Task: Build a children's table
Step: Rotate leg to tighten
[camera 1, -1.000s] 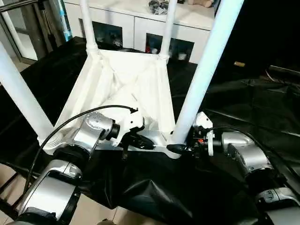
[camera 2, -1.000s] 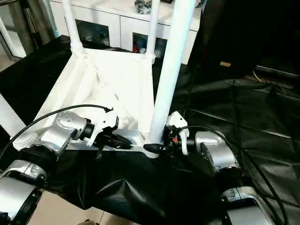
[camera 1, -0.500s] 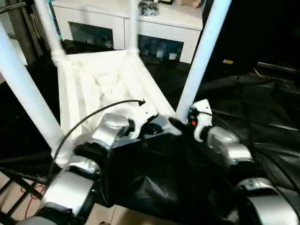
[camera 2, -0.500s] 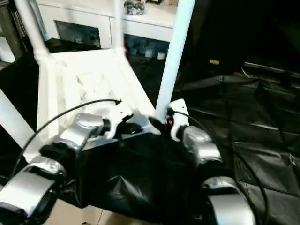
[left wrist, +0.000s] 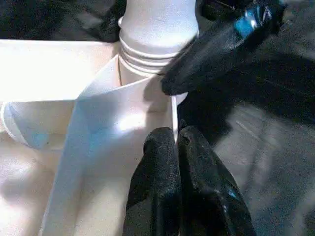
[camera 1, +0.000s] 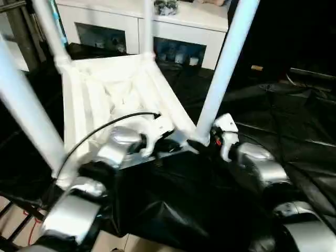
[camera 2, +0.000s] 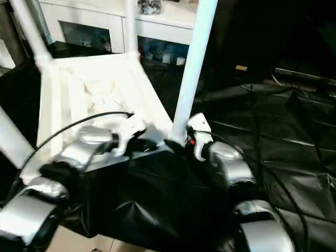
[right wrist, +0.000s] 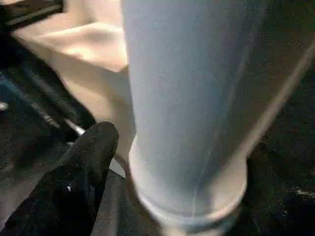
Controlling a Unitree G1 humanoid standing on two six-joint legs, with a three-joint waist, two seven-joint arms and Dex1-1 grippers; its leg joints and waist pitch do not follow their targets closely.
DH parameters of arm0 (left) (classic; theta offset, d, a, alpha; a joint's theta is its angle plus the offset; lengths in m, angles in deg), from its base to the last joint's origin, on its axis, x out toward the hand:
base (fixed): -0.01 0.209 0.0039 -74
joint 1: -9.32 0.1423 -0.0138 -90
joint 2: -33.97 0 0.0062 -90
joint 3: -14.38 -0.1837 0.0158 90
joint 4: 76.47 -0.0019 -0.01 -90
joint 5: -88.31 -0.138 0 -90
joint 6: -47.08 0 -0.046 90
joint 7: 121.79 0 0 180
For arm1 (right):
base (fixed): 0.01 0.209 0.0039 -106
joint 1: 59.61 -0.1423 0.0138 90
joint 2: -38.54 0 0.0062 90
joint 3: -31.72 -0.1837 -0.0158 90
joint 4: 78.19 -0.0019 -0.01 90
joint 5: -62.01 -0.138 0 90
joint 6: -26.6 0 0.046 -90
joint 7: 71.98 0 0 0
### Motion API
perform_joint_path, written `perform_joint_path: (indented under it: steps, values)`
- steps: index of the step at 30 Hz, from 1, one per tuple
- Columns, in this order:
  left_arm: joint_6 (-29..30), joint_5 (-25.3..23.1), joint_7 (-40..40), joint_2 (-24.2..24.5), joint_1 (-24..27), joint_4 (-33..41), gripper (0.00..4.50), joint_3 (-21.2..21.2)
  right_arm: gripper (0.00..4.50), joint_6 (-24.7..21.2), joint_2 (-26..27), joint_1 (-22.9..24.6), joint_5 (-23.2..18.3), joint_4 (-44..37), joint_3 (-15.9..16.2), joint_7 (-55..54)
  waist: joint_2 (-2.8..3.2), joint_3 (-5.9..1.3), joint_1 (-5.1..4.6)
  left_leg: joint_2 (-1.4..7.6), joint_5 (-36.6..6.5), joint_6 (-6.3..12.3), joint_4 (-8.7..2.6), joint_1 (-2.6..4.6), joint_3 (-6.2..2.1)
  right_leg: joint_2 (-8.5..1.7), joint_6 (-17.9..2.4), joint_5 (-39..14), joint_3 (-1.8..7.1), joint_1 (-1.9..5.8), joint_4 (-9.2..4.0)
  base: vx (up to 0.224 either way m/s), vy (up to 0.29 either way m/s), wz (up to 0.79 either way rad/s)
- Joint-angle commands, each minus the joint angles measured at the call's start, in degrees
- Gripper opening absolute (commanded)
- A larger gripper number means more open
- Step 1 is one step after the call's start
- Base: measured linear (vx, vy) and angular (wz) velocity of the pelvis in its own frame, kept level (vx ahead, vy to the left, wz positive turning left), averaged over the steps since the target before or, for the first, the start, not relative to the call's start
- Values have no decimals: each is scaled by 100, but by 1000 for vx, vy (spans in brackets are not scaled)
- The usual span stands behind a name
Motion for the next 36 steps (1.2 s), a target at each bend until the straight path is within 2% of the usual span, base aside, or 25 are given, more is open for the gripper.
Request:
perform_joint_path:
  steps: [1, 4, 5, 6, 8, 11, 13, 19, 22, 23, 25, 26, 27, 29, 30, 32, 34, 36]
  values:
    - [-157, 171, 755, -17, 157, 131, 0, -291, 382, -272, -50, 164, -277, -413, 385, 1055, 43, -332, 68, 144, -950, 606, -298, 72, 4, -197, -1706, 126, 137, 300, -258, 0, 0, 0]
    - [-166, 184, 942, 86, 160, 142, 0, -293, 382, -462, -180, 259, -363, -613, 485, 1459, 50, -321, 117, 156, -1027, 592, -303, 84, 16, -200, -1706, -1, 136, 284, -263, 0, 0, 0]
    - [-181, 192, 1008, 115, 159, 143, 0, -291, 382, -521, -217, 288, -384, -677, 513, 1585, 46, -317, 134, 165, -1118, 525, -311, 95, 16, -207, -1682, -166, 135, 273, -275, 0, 0, 0]
    - [-204, 196, 1142, 169, 164, 154, 0, -304, 356, -599, -264, 325, -395, -750, 559, 1726, 47, -311, 140, 165, -1155, 489, -319, 93, 11, -214, -1663, -253, 136, 275, -282, 0, 0, 0]
    - [-230, 173, 1339, 272, 168, 162, 0, -346, 349, -705, -327, 383, -387, -849, 634, 1933, 56, -300, 158, 168, -1312, 360, -337, 102, 8, -221, -1586, -572, 143, 258, -313, 0, 0, 0]
    - [-264, 145, 1496, 379, 167, 163, 0, -378, 344, -819, -372, 435, -377, -938, 694, 2080, 53, -300, 190, 167, -1419, 234, -348, 110, 6, -231, -1522, -761, 151, 247, -324, 0, 0, 0]
    - [-264, 148, 1582, 437, 151, 142, 0, -379, 308, -932, -390, 473, -424, -1024, 707, 2143, 63, -302, 217, 168, -1361, 207, -351, 113, 4, -224, -1490, -695, 151, 247, -317, 0, 0, 0]
    - [-263, 143, 1605, 450, 145, 123, 0, -352, 274, -1102, -375, 522, -491, -1160, 700, 2162, 53, -325, 245, 150, -1089, 232, -326, 101, 11, -219, -1553, -259, 144, 268, -263, 0, 0, 0]
    - [-244, 129, 1256, 345, 106, 35, 0, -277, 271, -1137, -301, 532, -518, -1140, 603, 2034, 56, -318, 254, 154, -1165, 225, -328, 111, 14, -227, -1545, -388, 144, 257, -282, 0, 0, 0]
    - [-235, 125, 1094, 294, 83, -8, 0, -242, 270, -1122, -265, 522, -519, -1101, 558, 1944, 32, -314, 253, 156, -1193, 220, -331, 109, 15, -227, -1531, -451, 143, 255, -288, 0, 0, 0]
    - [-168, 136, 641, 146, 8, -117, 0, -127, 269, -975, -141, 460, -433, -916, 431, 1481, 43, -287, 245, 160, -1446, 112, -356, 120, 9, -244, -1450, -894, 152, 227, -336, 0, 0, 0]
    - [-142, 127, 476, 80, -22, -149, 0, -95, 269, -871, -76, 410, -375, -785, 364, 1201, 8, -287, 227, 152, -1580, 47, -363, 127, -3, -257, -1355, -1213, 156, 218, -370, 0, 0, 0]
    - [-98, 101, 274, 5, -60, -193, 0, -72, 269, -779, 5, 343, -299, -622, 293, 835, 20, -282, 215, 146, -1687, 1, -375, 125, -23, -277, -1257, -1514, 162, 209, -400, 0, 0, 0]
    - [-21, 54, -36, -101, -118, -265, 0, -45, 268, -679, 128, 243, -181, -384, 201, 274, 28, -271, 183, 138, -1778, -72, -392, 130, -39, -274, -1160, -1770, 163, 183, -434, 0, 0, 0]
    - [72, -23, -547, -248, -202, -375, 0, -1, 268, -599, 300, 85, -58, -23, 55, -555, 22, -266, 126, 128, -1860, -166, -405, 108, -64, -281, -1053, -2032, 159, 174, -445, 0, 0, 0]
    - [178, -42, -969, -410, -276, -460, 0, 62, 268, -661, 484, -46, -87, 239, -132, -1200, 14, -271, 68, 109, -2015, -195, -400, 131, -76, -268, -933, -2315, 144, 155, -492, 0, 0, 0]
    - [271, -36, -1301, -574, -331, -518, 0, 112, 267, -803, 664, -149, -180, 426, -316, -1682, 4, -268, 22, 105, -1973, -169, -401, 106, -76, -257, -916, -2297, 153, 158, -495, 0, 0, 0]
    - [337, -28, -1654, -786, -365, -537, 0, 173, 267, -862, 923, -209, -280, 511, -435, -1894, 2, -278, 16, 106, -1890, -101, -389, 108, -64, -250, -932, -2142, 159, 154, -497, 0, 0, 0]
